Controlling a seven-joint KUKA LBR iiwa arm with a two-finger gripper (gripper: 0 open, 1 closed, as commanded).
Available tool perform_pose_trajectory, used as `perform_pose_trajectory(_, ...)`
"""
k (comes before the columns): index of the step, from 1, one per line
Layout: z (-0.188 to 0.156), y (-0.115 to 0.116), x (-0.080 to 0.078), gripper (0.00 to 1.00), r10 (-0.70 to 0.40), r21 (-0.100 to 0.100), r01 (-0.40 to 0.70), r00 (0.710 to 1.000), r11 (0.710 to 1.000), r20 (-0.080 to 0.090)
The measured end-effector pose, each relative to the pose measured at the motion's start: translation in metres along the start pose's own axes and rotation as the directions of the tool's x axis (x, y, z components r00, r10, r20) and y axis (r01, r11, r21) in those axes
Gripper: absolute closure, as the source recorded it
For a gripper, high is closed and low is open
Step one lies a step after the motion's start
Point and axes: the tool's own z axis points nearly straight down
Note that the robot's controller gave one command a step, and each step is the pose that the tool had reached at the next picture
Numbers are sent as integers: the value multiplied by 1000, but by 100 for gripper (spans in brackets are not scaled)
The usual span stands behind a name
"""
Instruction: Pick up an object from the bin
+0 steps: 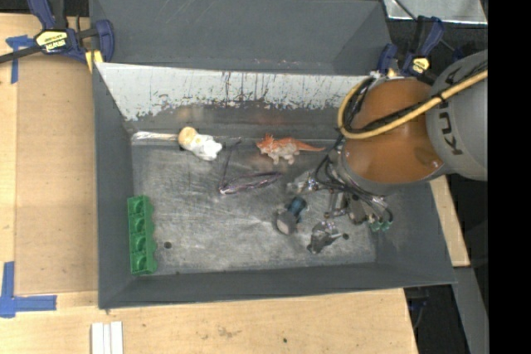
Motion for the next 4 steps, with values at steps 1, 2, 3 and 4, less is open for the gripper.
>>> perform_pose_trajectory(1, 14, 7, -7, 0, -79, -1, 79, 997, 997, -2)
perform_pose_trajectory(2, 36, 2, -10, 0, -251, -1, 251, 968, 968, -2)
perform_pose_trajectory(3, 38, 1, -9, 100, -254, 5, 254, 967, 967, 17)
perform_pose_trajectory(4, 38, 1, -9, 100, -254, 5, 254, 967, 967, 17)
